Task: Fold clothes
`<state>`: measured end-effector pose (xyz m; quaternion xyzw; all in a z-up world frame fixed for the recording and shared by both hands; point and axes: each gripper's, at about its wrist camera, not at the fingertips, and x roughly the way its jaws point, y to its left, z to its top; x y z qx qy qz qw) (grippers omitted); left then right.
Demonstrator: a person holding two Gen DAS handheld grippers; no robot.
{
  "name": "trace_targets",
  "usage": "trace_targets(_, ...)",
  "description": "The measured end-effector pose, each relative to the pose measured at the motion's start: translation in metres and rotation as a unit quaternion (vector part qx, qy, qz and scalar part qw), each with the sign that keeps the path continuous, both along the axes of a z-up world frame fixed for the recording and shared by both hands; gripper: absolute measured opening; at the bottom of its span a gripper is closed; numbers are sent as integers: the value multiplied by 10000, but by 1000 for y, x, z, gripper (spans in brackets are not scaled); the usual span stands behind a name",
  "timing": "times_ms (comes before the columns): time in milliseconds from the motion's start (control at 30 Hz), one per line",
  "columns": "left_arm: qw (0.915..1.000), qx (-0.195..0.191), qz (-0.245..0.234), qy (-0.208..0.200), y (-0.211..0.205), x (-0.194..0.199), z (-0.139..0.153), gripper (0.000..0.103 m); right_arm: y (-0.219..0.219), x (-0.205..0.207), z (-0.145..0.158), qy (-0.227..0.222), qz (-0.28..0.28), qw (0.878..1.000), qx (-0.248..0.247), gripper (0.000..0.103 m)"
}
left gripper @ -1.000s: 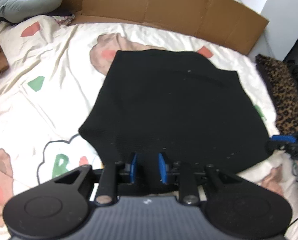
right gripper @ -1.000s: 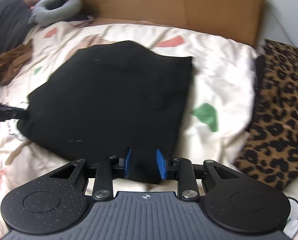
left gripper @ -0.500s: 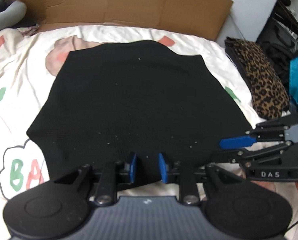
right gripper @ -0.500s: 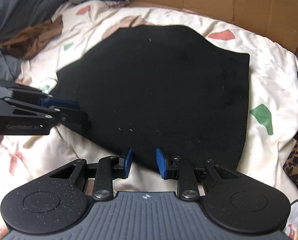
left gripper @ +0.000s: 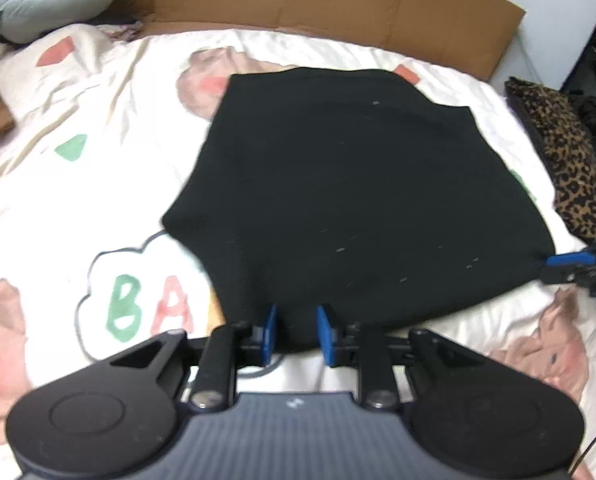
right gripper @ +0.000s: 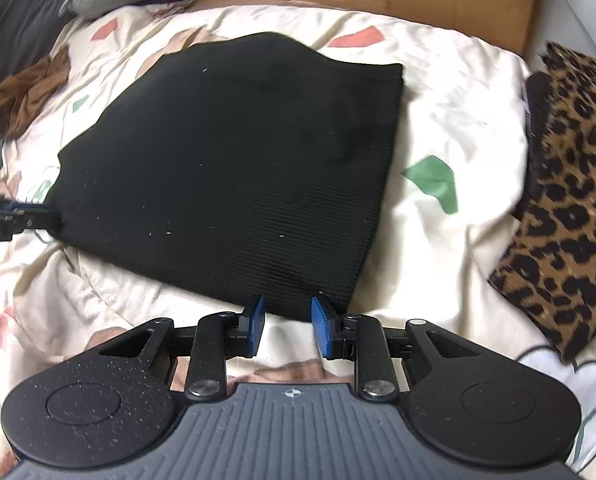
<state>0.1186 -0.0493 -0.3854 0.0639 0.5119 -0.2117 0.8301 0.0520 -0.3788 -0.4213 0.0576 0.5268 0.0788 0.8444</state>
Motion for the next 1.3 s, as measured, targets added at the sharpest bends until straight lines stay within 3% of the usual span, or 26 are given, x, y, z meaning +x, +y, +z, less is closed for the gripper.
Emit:
trace_targets(133,9998,56,205,60,11,6,10,25,-25,0,-3,259,-815,9926,863,33)
trace_targets(300,9995,-123,237,185,17,9,17,28,-51,-1,-20,536,-1813,9592,2102,36)
trace_targets(667,9973,-347,422,493,23,20,-9,36,-65,-7,-60,648,-2786,8998,3296,38)
trace_targets(767,9966,-456,463,517,24,22,-13,36,-67,-6,-59,592,-2830,8953,3390,36)
trace_targets(833,9962,-513,486,514,24,24,-14,36,-68,-5,-58,553,-2845,8933,3437,18)
trace_targets(900,9957,-572,515,525,24,25,-15,36,-69,-6,-54,496,-2837,8929,3460,10)
trace_targets(1033,9945,-690,571,543,28,26,-19,38,-74,-12,-43,327,-2837,8912,3524,8)
trace_targets(1167,9932,-796,636,570,29,27,-24,39,-76,-15,-53,372,-2966,8838,3600,18)
trace_targets(1233,9931,-806,628,575,28,27,-24,39,-77,-16,-59,403,-3038,8795,3640,42)
trace_targets(1300,9933,-795,611,582,27,28,-24,39,-78,-17,-65,434,-3111,8752,3679,45)
